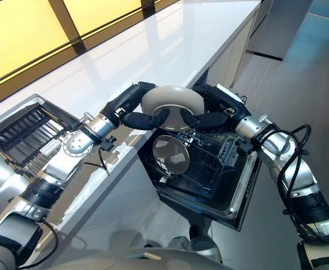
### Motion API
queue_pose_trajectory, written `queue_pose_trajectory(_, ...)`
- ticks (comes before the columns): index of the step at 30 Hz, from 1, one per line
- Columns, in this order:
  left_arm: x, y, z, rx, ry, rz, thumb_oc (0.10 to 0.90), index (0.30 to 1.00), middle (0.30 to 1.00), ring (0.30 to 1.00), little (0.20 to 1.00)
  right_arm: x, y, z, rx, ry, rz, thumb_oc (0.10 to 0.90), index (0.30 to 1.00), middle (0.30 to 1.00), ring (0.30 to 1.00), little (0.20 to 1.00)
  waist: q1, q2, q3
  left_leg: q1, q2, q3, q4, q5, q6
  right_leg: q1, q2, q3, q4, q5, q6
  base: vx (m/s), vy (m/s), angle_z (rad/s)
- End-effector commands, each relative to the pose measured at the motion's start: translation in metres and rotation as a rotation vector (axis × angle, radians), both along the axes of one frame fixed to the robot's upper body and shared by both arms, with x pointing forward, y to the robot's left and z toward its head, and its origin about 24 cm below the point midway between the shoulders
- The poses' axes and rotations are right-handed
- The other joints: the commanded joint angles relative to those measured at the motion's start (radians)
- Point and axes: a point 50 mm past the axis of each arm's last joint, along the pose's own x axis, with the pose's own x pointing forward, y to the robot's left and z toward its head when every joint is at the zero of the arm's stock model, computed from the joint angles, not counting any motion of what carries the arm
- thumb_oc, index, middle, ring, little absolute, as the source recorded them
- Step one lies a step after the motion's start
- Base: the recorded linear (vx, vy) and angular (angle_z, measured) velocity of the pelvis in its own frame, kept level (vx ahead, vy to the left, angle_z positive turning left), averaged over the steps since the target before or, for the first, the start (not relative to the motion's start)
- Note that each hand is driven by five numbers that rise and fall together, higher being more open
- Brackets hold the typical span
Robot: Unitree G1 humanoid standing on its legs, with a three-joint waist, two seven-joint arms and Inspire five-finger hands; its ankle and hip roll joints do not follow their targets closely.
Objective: Pick up plates and place into dishwasher.
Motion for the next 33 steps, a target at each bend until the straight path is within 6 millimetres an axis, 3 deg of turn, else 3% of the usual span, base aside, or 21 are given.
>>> queue_pose_trajectory(1,0.003,0.01,0.071,-0.069,-0.308,0.028,0.1,0.3,0.3,0.3,0.2,0.01,0.003,0.027,-0.063,-0.136,-0.018,0.1,0.3,0.3,0.3,0.2,0.024,-0.037,-0.087,-0.023,-0.032,-0.051,0.004,-0.02,0.022,0.039,0.013,-0.054,0.004,-0.015,0.041,0.0,0.0,0.0)
queue_pose_trajectory(8,0.003,0.011,0.077,-0.062,-0.322,0.035,0.1,0.3,0.3,0.3,0.2,0.015,-0.006,0.032,-0.211,-0.182,-0.105,0.1,0.3,0.3,0.3,0.2,0.022,-0.034,-0.085,-0.022,-0.033,-0.055,0.004,-0.019,0.02,0.042,0.016,-0.052,0.004,-0.017,0.041,0.0,0.0,0.0)
queue_pose_trajectory(9,0.003,0.011,0.077,-0.059,-0.324,0.037,0.177,0.366,0.366,0.366,0.277,0.015,-0.007,0.032,-0.207,-0.181,-0.106,0.1,0.3,0.3,0.3,0.2,0.022,-0.034,-0.084,-0.022,-0.033,-0.055,0.004,-0.019,0.021,0.042,0.016,-0.052,0.004,-0.017,0.041,0.0,0.0,0.0)
queue_pose_trajectory(10,0.003,0.012,0.077,-0.056,-0.324,0.039,0.355,0.519,0.519,0.519,0.455,0.015,-0.007,0.032,-0.207,-0.184,-0.111,0.1,0.3,0.3,0.3,0.2,0.023,-0.034,-0.084,-0.021,-0.033,-0.055,0.004,-0.02,0.02,0.042,0.016,-0.051,0.004,-0.018,0.042,0.0,0.0,0.0)
queue_pose_trajectory(11,0.002,0.013,0.077,-0.045,-0.324,0.04,0.8,0.9,0.9,0.9,0.9,0.014,-0.009,0.034,-0.207,-0.19,-0.123,0.1,0.3,0.3,0.3,0.2,0.024,-0.034,-0.084,-0.022,-0.034,-0.056,0.004,-0.02,0.021,0.043,0.016,-0.051,0.004,-0.018,0.042,0.0,0.0,0.0)
queue_pose_trajectory(19,-0.007,0.036,0.082,0.004,-0.312,0.105,0.8,0.9,0.9,0.9,0.9,0.006,-0.029,0.035,-0.194,-0.235,-0.23,0.1,0.3,0.3,0.3,0.2,0.037,-0.03,-0.079,-0.023,-0.032,-0.055,0.004,-0.02,0.019,0.042,0.015,-0.059,0.004,-0.018,0.046,0.0,0.0,0.0)
queue_pose_trajectory(27,-0.041,0.073,0.065,-0.077,-0.298,0.234,0.8,0.9,0.9,0.9,0.9,-0.022,-0.066,0.016,-0.229,-0.21,-0.385,0.1,0.3,0.3,0.3,0.2,0.061,-0.026,-0.067,-0.029,-0.035,-0.071,0.004,-0.017,0.021,0.041,0.011,-0.071,0.004,-0.019,0.047,0.0,-0.007,0.05)
queue_pose_trajectory(33,-0.063,0.071,0.062,-0.2,-0.221,0.136,0.8,0.9,0.9,0.9,0.9,-0.031,-0.086,0.007,-0.301,-0.191,-0.526,0.1,0.3,0.3,0.3,0.2,0.082,-0.03,-0.056,-0.04,-0.038,-0.084,0.004,-0.012,0.017,0.039,0.007,-0.088,0.004,-0.018,0.048,-0.01,-0.006,0.05)
